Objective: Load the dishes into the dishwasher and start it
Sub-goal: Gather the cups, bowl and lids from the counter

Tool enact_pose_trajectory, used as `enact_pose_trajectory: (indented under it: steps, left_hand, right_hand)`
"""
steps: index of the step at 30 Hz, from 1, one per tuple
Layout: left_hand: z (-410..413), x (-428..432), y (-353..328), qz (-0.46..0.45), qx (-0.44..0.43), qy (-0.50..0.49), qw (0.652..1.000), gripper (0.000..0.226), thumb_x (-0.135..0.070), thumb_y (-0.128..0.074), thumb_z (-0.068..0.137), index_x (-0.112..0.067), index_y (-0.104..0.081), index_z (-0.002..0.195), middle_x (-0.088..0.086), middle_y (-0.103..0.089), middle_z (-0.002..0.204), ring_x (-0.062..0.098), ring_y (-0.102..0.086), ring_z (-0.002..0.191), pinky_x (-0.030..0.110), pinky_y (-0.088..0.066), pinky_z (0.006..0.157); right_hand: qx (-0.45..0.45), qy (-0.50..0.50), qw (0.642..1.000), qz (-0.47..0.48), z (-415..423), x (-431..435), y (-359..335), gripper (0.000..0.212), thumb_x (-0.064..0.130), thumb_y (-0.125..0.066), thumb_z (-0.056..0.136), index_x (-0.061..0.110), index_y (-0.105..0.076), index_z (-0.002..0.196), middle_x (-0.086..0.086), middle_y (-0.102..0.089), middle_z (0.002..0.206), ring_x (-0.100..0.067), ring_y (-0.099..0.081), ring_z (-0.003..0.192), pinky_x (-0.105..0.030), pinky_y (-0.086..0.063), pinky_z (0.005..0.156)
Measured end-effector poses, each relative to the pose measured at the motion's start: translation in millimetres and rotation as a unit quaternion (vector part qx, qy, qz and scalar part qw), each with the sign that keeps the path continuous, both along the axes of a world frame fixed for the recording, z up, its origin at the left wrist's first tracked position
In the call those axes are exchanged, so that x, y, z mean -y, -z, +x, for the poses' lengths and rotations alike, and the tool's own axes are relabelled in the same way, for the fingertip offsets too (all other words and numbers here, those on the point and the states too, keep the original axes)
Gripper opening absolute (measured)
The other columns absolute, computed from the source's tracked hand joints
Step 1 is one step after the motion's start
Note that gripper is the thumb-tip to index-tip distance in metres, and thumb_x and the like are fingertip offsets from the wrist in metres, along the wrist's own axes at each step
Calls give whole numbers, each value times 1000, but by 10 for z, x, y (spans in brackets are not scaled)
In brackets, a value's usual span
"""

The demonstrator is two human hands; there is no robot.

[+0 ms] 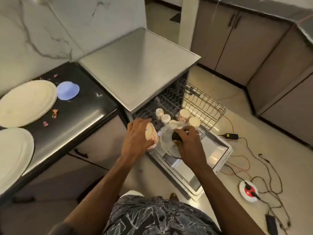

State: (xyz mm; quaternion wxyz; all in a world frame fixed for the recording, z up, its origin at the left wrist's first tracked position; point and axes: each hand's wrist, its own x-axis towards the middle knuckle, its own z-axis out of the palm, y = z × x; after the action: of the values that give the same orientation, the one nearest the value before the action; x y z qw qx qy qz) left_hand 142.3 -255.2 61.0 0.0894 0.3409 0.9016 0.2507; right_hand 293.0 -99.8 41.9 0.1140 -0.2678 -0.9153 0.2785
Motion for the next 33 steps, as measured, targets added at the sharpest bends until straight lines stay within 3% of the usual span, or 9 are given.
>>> enact_pose_trajectory:
  steps: [13,24,27,29,33]
  left_hand:
    - [-291,-1300,353,-147,-44,118,981,84,-33,-82,73,-29,-38,144,-1,-38,142,26,-32,130,51,-49,97]
    - [-1288,-2492,1358,-182,33,101,977,75,-17,-83,72,-19,-45,137,9,-41,140,32,-45,125,43,-49,89]
    - [-1548,-2850,1722,-177,91,106,974,77,-8,-80,76,-15,-42,142,11,-35,146,30,-41,130,40,-45,98]
    - [-1666,-3018,1946,-185,67,115,974,78,-12,-81,74,-19,-42,141,9,-31,149,31,-35,134,44,-43,101]
    - [-1829,-3344,2271,-191,27,113,975,79,-23,-86,67,-26,-45,135,5,-36,145,31,-35,132,49,-52,91]
  right_hand:
    - [-19,136,990,-32,318,-808,278,37,14,-72,90,20,-65,125,-10,-52,127,-30,-50,117,-36,-50,89]
    - [22,183,982,-51,-459,-1554,1025,34,10,-71,89,18,-64,121,-12,-50,126,-34,-47,115,-41,-52,82]
    - [27,211,975,-66,-728,-1766,1266,37,6,-70,87,18,-64,121,-11,-49,125,-34,-47,115,-39,-51,80]
    - [23,230,970,-76,-858,-1873,1354,38,4,-70,87,18,-64,122,-12,-49,127,-35,-47,118,-40,-52,81]
    - [4,280,956,-84,-1025,-2044,1449,41,7,-71,89,15,-63,128,-15,-49,129,-36,-46,122,-41,-51,89]
